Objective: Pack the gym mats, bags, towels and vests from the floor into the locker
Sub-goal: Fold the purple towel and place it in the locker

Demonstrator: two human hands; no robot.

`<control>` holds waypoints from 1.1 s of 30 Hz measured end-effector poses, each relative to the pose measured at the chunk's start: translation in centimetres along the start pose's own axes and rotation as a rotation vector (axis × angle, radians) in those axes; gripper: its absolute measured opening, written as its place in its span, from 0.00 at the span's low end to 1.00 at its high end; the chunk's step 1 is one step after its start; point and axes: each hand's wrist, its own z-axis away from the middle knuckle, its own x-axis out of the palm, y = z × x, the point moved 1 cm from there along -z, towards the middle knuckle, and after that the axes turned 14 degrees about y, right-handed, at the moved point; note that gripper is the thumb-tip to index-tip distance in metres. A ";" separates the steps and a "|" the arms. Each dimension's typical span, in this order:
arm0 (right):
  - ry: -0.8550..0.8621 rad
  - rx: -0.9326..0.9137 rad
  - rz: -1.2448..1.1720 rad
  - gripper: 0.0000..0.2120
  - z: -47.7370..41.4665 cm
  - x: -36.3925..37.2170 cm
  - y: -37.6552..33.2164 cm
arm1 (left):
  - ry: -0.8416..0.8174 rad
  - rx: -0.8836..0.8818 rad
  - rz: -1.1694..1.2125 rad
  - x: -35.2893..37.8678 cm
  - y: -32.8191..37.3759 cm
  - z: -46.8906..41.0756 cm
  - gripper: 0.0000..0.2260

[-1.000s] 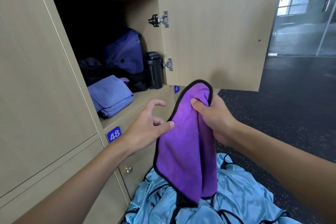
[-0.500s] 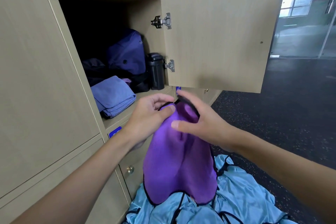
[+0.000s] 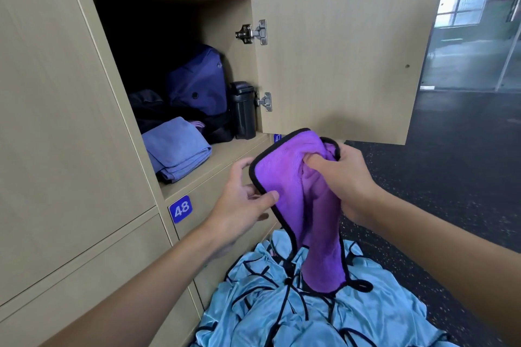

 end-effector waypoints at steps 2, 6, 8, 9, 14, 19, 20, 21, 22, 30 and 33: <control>0.048 0.032 -0.009 0.04 0.0 -0.1 0.0 | -0.008 -0.046 0.075 0.7 -0.6 0.2 0.37; 0.099 0.055 -0.006 0.04 -0.3 -0.2 0.2 | -0.066 0.029 0.028 1.7 -2.0 0.7 0.49; 0.090 0.052 0.001 0.10 -0.5 -0.2 0.6 | -0.056 0.111 0.044 2.3 -2.1 0.7 0.38; 0.065 0.047 0.017 0.19 -0.6 -0.3 0.9 | -0.019 0.156 0.047 2.5 -1.8 0.7 0.28; -0.152 0.004 0.143 0.50 -0.7 -0.5 1.4 | 0.051 0.137 0.042 2.3 -0.1 0.3 0.11; -0.184 0.151 -0.030 0.32 0.2 0.4 1.3 | 0.102 0.266 -0.134 2.7 -0.1 0.5 0.20; -0.194 0.149 -0.043 0.19 0.4 0.5 1.1 | 0.148 0.275 -0.094 2.8 -0.1 0.5 0.16; -0.211 0.143 -0.048 0.10 0.7 0.5 0.9 | 0.182 0.278 -0.068 2.8 0.1 0.4 0.13; -0.220 0.129 -0.059 0.10 0.9 0.4 0.8 | 0.206 0.270 -0.057 2.8 0.2 0.2 0.12; -0.295 0.122 0.132 0.29 2.0 0.3 2.1 | 0.419 0.075 0.138 1.9 0.2 -1.0 0.06; -0.220 -0.019 0.233 0.33 2.3 0.4 2.3 | 0.445 0.029 0.140 1.4 0.3 -1.5 0.09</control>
